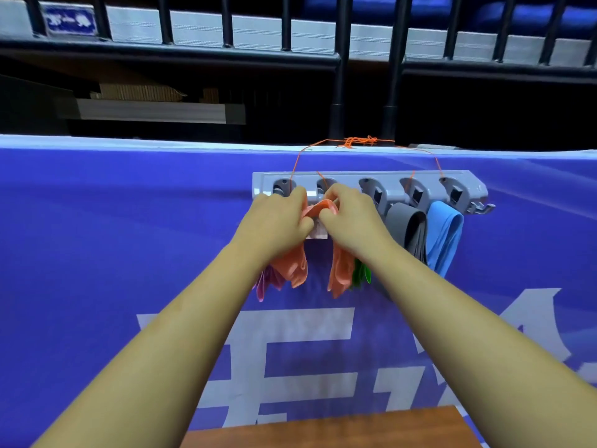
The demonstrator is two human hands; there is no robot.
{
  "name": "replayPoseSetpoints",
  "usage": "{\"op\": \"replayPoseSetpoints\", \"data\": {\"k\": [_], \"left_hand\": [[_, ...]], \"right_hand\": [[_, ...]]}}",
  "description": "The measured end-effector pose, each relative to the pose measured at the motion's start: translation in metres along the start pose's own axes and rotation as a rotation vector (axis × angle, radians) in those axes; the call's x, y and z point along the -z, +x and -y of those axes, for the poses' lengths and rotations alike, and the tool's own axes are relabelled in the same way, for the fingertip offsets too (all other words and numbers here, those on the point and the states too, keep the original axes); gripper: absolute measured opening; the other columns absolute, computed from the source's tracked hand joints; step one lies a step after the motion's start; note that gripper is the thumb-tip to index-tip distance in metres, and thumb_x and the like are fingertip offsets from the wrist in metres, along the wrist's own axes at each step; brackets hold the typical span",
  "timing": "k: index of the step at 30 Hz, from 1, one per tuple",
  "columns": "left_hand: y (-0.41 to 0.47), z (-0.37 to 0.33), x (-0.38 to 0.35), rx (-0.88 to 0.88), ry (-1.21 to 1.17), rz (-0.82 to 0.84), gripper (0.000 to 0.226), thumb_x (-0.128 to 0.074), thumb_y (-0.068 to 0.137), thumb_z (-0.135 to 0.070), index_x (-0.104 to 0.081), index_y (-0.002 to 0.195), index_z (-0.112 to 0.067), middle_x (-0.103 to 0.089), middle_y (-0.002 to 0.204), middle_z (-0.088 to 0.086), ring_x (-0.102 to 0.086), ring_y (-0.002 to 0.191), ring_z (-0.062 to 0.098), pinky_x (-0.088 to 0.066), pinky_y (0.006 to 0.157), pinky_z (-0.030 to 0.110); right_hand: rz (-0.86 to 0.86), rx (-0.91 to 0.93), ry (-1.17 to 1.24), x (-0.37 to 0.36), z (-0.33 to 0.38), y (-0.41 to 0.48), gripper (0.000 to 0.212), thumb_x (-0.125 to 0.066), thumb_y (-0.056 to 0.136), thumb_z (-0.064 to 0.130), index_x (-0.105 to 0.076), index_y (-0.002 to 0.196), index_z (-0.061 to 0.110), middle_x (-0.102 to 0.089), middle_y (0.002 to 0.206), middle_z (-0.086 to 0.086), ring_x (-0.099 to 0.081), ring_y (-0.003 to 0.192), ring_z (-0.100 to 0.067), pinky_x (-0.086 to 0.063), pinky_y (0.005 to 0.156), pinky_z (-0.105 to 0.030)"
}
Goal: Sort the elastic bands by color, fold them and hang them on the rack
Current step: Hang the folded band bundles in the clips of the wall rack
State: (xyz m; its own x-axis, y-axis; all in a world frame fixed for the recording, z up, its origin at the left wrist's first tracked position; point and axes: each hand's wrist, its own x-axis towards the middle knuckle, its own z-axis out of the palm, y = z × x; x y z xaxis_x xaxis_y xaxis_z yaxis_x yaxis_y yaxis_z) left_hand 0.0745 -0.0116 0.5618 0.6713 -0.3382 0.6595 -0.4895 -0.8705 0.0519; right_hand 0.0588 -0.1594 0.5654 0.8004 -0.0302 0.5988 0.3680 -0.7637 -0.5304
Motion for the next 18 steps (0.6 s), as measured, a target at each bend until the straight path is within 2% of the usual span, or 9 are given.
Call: {"op": "replayPoseSetpoints", "data": {"k": [3, 6, 8, 10, 13, 16, 18], "left_hand": [[0.003, 0.0, 0.001, -0.034, 0.181, -0.13, 0.018, -0.046, 0.089, -0.026, -0.053, 0.099, -0.013, -0.051, 0.07, 0.005, -0.039, 0.068, 0.03, -0.016, 0.073, 0.032], [0.008, 0.005, -0.001, 0.029, 0.227, -0.279, 0.018, -0.045, 0.083, -0.027, -0.06, 0.084, -0.018, -0.06, 0.072, 0.002, -0.046, 0.071, 0.029, -0.02, 0.071, 0.035], [0.005, 0.007, -0.005, 0.039, 0.24, -0.236, 0.016, -0.049, 0.082, -0.024, -0.064, 0.081, -0.018, -0.063, 0.083, 0.003, -0.052, 0.082, 0.028, -0.023, 0.073, 0.037], [0.0, 0.007, -0.009, 0.025, 0.254, -0.142, 0.012, -0.052, 0.081, -0.024, -0.063, 0.083, -0.019, -0.059, 0.088, 0.001, -0.052, 0.09, 0.027, -0.025, 0.082, 0.04], [-0.003, 0.007, -0.014, -0.017, 0.286, -0.087, 0.003, -0.052, 0.081, -0.023, -0.049, 0.081, -0.022, -0.052, 0.077, -0.003, -0.052, 0.082, 0.024, -0.021, 0.09, 0.039], [-0.003, 0.004, -0.017, -0.026, 0.316, -0.147, 0.01, -0.054, 0.079, -0.018, -0.049, 0.087, -0.019, -0.058, 0.072, 0.001, -0.045, 0.068, 0.025, -0.022, 0.085, 0.037], [-0.003, -0.001, -0.017, -0.024, 0.37, -0.159, 0.015, -0.058, 0.076, -0.015, -0.044, 0.079, -0.017, -0.058, 0.065, 0.003, -0.038, 0.061, 0.025, -0.027, 0.08, 0.037]], "right_hand": [[-0.067, 0.046, 0.038, -0.002, 0.001, 0.0, 0.015, -0.051, 0.084, 0.009, -0.061, 0.095, 0.01, -0.066, 0.088, -0.008, -0.058, 0.086, -0.028, -0.047, 0.073, -0.038], [-0.134, 0.08, 0.117, -0.005, 0.006, 0.001, 0.016, -0.052, 0.082, 0.006, -0.064, 0.093, 0.01, -0.068, 0.083, -0.006, -0.06, 0.082, -0.024, -0.047, 0.072, -0.036], [-0.114, 0.085, 0.077, -0.011, 0.004, 0.003, 0.017, -0.052, 0.081, 0.005, -0.064, 0.092, 0.01, -0.069, 0.083, -0.007, -0.06, 0.082, -0.025, -0.048, 0.075, -0.039], [-0.081, 0.075, 0.053, -0.015, -0.002, 0.004, 0.019, -0.051, 0.081, 0.006, -0.065, 0.092, 0.012, -0.069, 0.084, -0.008, -0.061, 0.083, -0.026, -0.049, 0.077, -0.041], [-0.071, 0.067, 0.078, -0.016, -0.01, -0.001, 0.019, -0.051, 0.083, 0.01, -0.064, 0.096, 0.016, -0.07, 0.087, -0.003, -0.062, 0.082, -0.023, -0.051, 0.075, -0.039], [-0.072, 0.097, 0.074, -0.018, -0.017, -0.004, 0.019, -0.051, 0.083, 0.011, -0.058, 0.1, 0.018, -0.069, 0.089, -0.003, -0.061, 0.081, -0.024, -0.051, 0.072, -0.041], [-0.101, 0.142, 0.058, -0.023, -0.021, -0.003, 0.015, -0.053, 0.084, 0.011, -0.057, 0.098, 0.013, -0.067, 0.089, -0.005, -0.059, 0.083, -0.026, -0.05, 0.073, -0.043]]}}
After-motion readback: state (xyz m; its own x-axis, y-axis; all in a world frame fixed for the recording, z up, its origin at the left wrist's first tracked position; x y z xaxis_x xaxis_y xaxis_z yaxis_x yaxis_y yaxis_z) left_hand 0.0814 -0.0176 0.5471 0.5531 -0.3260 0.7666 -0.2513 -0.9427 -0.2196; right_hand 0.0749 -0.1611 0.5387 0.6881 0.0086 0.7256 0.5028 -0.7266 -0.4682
